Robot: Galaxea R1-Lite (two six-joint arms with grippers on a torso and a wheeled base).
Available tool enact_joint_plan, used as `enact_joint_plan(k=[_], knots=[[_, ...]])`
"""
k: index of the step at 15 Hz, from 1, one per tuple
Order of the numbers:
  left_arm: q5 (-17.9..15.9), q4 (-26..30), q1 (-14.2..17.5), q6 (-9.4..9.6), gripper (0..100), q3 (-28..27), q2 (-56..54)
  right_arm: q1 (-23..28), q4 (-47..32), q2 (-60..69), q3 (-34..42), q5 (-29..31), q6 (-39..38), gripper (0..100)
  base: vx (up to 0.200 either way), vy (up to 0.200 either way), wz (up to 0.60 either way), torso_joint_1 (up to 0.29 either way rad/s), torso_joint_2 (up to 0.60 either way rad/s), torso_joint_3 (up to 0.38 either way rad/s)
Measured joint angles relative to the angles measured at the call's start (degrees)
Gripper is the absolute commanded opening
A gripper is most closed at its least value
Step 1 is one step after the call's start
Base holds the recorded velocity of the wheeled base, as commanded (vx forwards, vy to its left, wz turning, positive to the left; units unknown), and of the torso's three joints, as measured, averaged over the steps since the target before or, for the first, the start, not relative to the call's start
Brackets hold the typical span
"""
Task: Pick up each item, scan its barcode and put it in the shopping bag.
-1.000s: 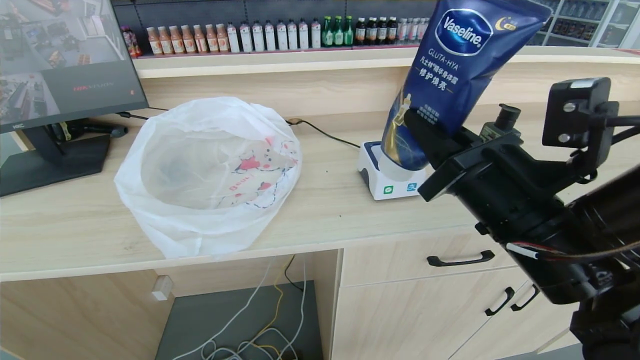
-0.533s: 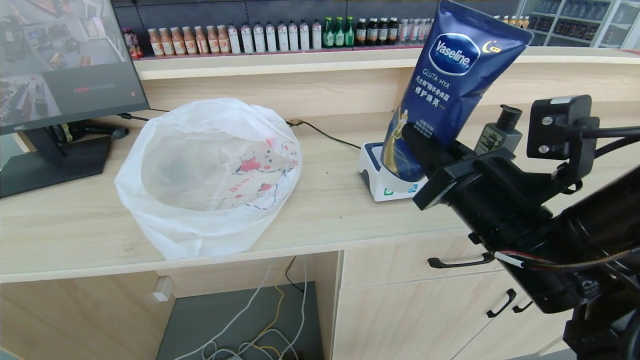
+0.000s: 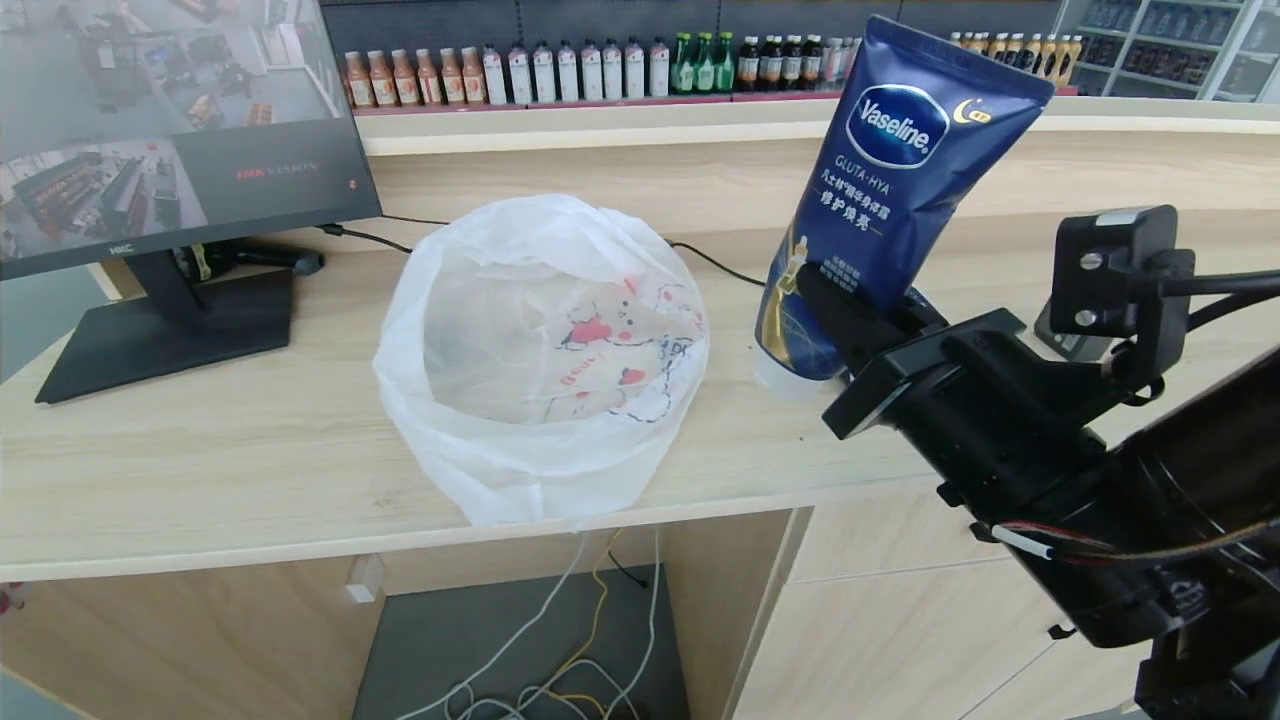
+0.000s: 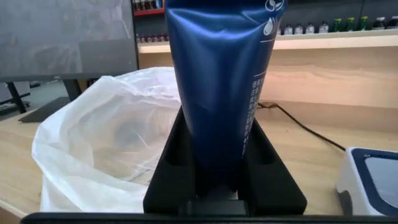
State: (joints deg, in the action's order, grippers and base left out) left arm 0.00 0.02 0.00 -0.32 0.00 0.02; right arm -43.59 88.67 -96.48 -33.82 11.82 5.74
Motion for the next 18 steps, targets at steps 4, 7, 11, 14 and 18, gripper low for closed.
enact_joint_plan(k=[4,7,11,14,18], knots=[[0.0,0.0,0.0,0.1,100,0.0,0.0,0.0,0.0,0.0,-0.9,-0.4,0.0,0,0.0,0.2,0.0,0.002,0.0,0.0],[0.0,0.0,0.0,0.1,100,0.0,0.0,-0.1,0.0,0.0,-1.0,-1.4,-0.1,0,0.0,0.0,0.0,0.0,0.0,0.0],[0.0,0.0,0.0,0.1,100,0.0,0.0,-0.1,-0.1,0.0,-1.1,-4.2,-0.1,0,0.0,0.0,0.0,0.0,0.0,0.0],[0.0,0.0,0.0,0.07,100,0.0,0.0,-0.1,-0.3,-0.3,-2.0,-4.9,-0.2,0,0.0,0.0,0.0,0.0,0.0,0.0],[0.0,0.0,0.0,0.07,100,0.0,0.0,0.0,-0.6,-3.3,-6.0,-4.9,-1.4,0,0.0,0.0,0.0,0.0,0.0,0.0]])
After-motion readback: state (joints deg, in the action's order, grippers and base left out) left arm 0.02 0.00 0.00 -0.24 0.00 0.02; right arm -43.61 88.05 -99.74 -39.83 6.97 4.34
